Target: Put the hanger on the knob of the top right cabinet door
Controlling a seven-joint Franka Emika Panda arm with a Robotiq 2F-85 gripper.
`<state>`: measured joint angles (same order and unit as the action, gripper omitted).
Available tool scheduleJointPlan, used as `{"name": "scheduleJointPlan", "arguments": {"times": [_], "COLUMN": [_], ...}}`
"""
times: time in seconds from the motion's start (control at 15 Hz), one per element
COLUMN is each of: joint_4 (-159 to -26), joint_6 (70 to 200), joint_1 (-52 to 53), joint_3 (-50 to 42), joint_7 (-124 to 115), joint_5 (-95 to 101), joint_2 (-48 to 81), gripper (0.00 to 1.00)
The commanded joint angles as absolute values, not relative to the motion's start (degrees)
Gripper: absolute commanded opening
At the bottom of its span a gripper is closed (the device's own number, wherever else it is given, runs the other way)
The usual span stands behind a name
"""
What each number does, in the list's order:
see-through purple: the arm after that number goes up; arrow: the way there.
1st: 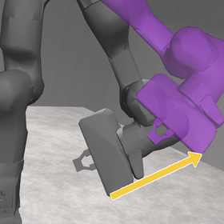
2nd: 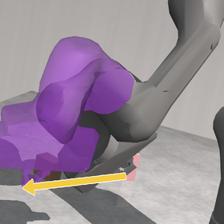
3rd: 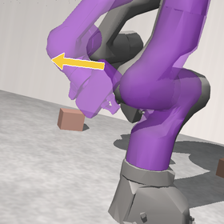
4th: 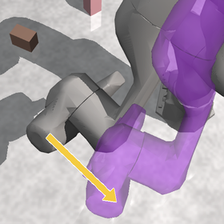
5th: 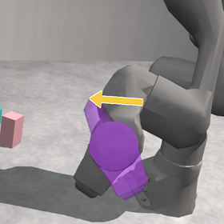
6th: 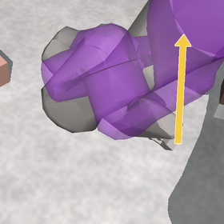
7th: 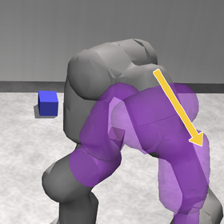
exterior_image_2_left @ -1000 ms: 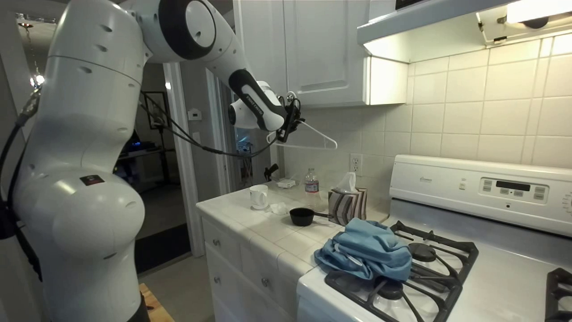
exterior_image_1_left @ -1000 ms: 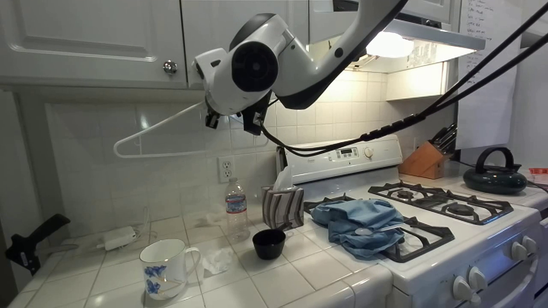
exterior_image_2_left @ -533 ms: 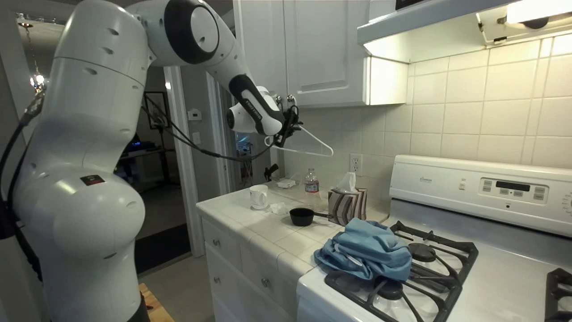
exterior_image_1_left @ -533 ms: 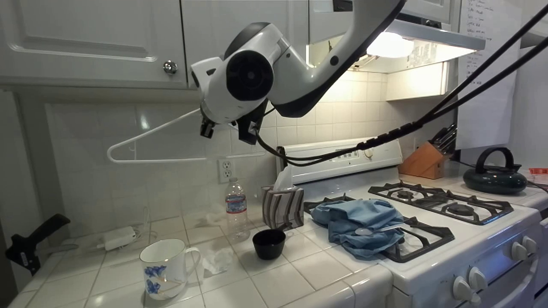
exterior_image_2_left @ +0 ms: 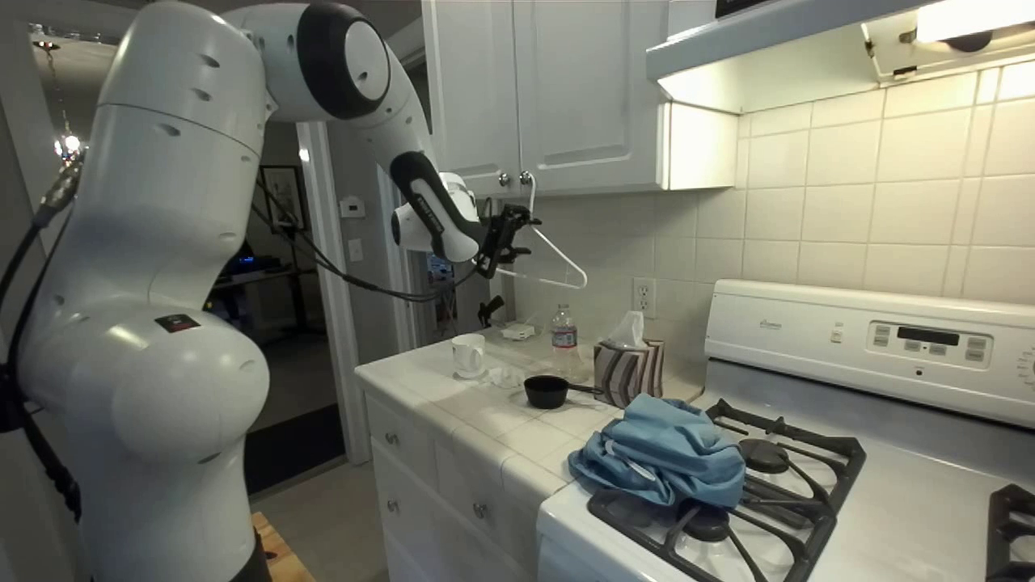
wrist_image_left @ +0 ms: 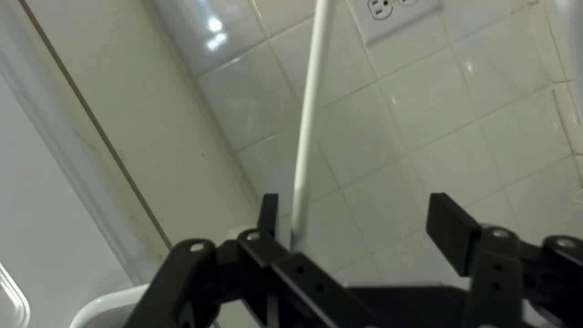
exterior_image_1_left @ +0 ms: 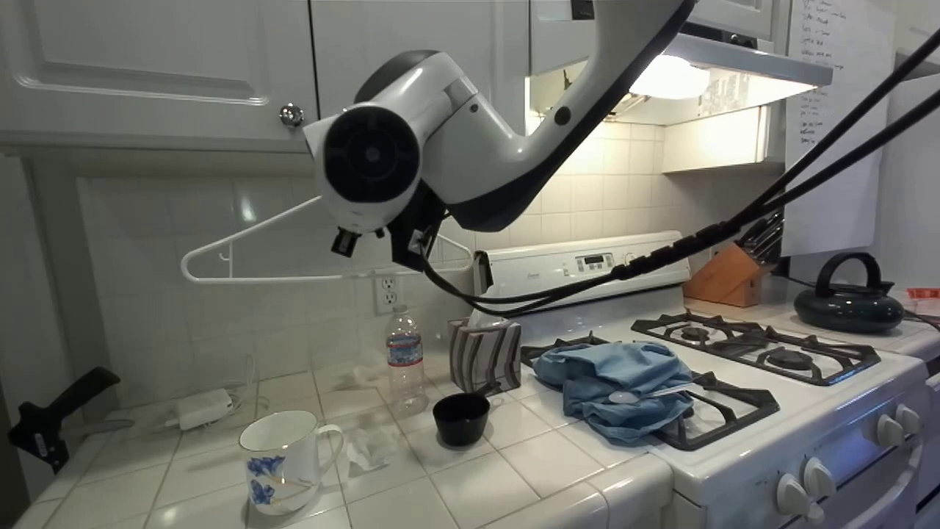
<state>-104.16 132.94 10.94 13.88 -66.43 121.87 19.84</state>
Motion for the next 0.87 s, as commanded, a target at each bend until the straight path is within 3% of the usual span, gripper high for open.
{"name": "scheduleJointPlan", "arguments": {"times": [0.0,0.4,0.67,0.8], "joint_4": [-110.17,-110.25,-113.67,-111.04], "joint_6": [117.05,88.40,101.67,98.96], "joint_1": [15.39,25.48,24.68,25.49], "joint_3": [15.14,18.36,21.57,21.37], "joint_7": [-63.00,-61.70,-65.79,-64.05], "joint_5": [111.42,96.12,100.29,98.98], "joint_2": [17.52,20.09,17.14,19.26], "gripper": [1.00,1.00,1.00,1.00]}}
